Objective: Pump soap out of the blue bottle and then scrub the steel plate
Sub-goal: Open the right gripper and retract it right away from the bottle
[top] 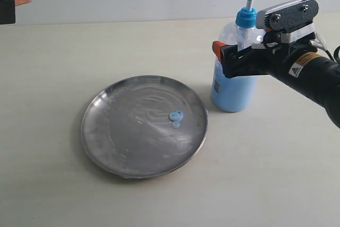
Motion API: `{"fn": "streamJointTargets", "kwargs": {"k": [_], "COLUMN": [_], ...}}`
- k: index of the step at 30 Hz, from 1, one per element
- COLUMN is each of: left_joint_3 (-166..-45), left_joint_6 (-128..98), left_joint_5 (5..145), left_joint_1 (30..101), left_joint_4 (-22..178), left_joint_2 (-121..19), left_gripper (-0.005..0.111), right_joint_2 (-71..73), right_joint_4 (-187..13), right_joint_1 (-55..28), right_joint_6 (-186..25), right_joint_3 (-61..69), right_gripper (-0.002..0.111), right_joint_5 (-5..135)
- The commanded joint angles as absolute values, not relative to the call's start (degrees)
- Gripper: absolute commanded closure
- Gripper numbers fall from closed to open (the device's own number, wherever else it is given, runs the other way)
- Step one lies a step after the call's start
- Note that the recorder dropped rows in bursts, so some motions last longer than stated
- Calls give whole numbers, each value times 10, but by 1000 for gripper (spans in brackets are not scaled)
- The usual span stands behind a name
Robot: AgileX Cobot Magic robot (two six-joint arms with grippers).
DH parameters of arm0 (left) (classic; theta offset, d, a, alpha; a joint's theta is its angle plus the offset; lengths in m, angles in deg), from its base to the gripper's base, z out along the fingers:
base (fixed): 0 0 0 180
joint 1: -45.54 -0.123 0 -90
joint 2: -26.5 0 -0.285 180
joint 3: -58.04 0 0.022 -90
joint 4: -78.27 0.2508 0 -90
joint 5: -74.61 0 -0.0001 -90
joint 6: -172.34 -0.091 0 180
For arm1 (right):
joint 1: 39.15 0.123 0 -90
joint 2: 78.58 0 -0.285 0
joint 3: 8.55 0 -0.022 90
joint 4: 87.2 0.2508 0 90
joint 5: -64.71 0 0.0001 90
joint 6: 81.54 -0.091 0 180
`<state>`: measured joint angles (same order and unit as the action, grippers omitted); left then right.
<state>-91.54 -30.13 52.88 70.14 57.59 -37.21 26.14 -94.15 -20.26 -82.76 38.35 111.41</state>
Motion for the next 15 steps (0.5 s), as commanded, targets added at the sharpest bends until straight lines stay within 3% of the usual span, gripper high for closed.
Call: {"fn": "streamJointTargets", "kwargs": {"k": [1,15], "left_joint_3": [-914,-914], "left_joint_6": [-299,-299], "left_joint_5": [543,543], "left_joint_1": [701,701], "left_joint_4": [567,567], "left_joint_2": [-369,-369], "left_gripper": [107,107], "right_joint_2": [205,11], "right_joint_4": [-982,-1044], "right_joint_1": [-205,-205], "right_joint_6": [-854,-897], "right_joint_3": [387,387], "right_gripper": [3,4], "right_joint_5": [1040,706]}}
